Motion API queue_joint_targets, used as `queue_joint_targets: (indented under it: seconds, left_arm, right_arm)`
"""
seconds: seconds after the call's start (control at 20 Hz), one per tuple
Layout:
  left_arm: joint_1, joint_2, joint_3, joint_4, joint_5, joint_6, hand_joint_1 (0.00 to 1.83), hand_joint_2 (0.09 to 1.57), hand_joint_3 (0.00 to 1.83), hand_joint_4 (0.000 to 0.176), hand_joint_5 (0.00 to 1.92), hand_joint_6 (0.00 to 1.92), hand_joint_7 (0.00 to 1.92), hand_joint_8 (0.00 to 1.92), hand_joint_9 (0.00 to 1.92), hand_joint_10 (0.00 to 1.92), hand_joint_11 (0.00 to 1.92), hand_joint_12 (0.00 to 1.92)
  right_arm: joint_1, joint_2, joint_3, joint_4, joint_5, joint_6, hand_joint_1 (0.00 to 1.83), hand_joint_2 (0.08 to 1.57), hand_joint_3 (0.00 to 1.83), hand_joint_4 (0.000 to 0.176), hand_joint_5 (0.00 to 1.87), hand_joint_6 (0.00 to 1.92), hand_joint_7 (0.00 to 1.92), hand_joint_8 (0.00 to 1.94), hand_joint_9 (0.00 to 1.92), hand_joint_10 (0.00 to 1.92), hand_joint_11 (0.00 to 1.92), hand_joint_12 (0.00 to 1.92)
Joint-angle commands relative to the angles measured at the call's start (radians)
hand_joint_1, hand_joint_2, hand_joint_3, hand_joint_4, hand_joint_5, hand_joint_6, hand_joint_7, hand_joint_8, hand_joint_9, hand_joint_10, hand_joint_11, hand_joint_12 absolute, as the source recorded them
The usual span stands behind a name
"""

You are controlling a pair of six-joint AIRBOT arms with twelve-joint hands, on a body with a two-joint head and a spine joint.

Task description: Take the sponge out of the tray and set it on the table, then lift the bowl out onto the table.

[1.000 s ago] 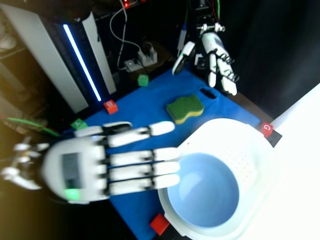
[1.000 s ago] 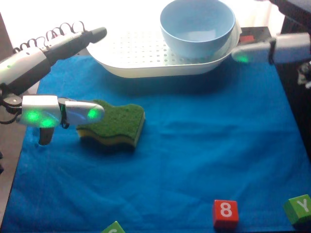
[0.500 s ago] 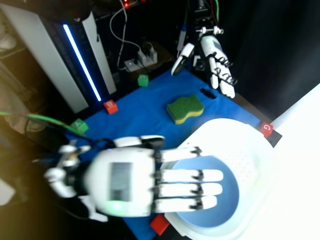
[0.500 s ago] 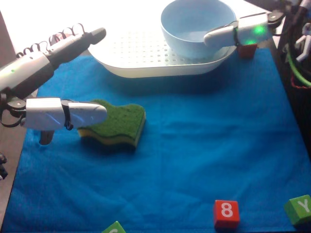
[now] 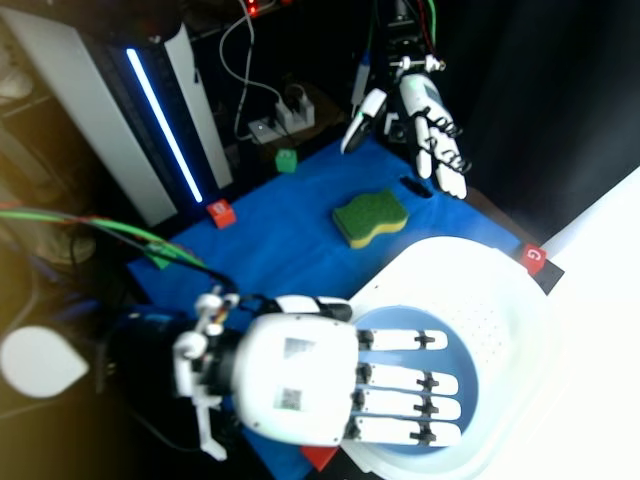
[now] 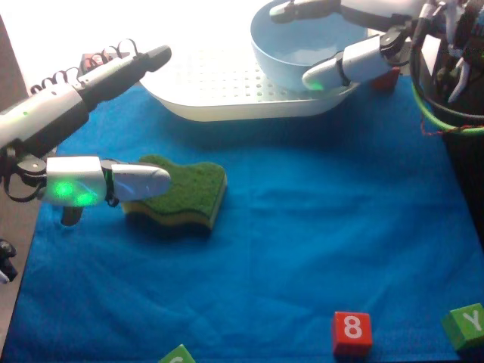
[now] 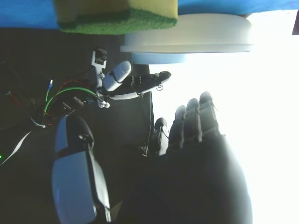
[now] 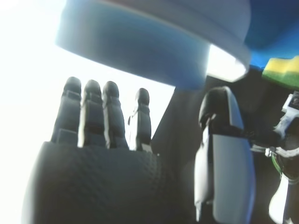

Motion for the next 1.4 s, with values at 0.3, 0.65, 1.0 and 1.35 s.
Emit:
queue_joint_targets:
  seconds: [0.3, 0.65, 1.0, 1.35]
  left_arm:
    - [-0.006, -0.002, 0.004, -0.013, -0.13, -0.02, 0.62, 0.96, 0.01, 0.176, 0.0, 0.0, 0.0, 0.0, 0.0, 0.0, 0.0, 0.0]
    - [-0.006, -0.014, 0.003, -0.014, -0.133, -0.026, 0.63, 0.98, 0.01, 0.176, 0.0, 0.0, 0.0, 0.0, 0.0, 0.0, 0.0, 0.0]
    - [-0.006, -0.021, 0.003, -0.015, -0.14, -0.029, 0.63, 1.0, 0.01, 0.176, 0.0, 0.0, 0.0, 0.0, 0.0, 0.0, 0.0, 0.0]
    - [-0.006, -0.022, 0.004, -0.015, -0.145, -0.034, 0.61, 1.01, 0.01, 0.176, 0.0, 0.0, 0.0, 0.0, 0.0, 0.0, 0.0, 0.0]
  right_arm:
    - [0.025, -0.05, 0.044, -0.017, -0.012, 0.008, 0.72, 1.08, 0.01, 0.176, 0.37, 0.0, 0.2, 0.01, 0.13, 0.01, 0.03, 0.06]
    - [0.04, -0.076, 0.055, -0.128, -0.105, 0.03, 0.83, 1.16, 0.0, 0.077, 0.55, 0.0, 0.36, 0.0, 0.29, 0.0, 0.14, 0.21]
    - [0.04, -0.081, 0.051, -0.135, -0.105, 0.03, 1.14, 1.14, 0.0, 0.0, 0.93, 1.04, 0.91, 1.29, 0.88, 1.71, 0.85, 1.89]
    - [0.04, -0.08, 0.05, -0.143, -0.09, 0.032, 1.09, 1.19, 0.0, 0.0, 0.86, 1.15, 1.1, 0.67, 1.06, 0.99, 0.85, 1.46]
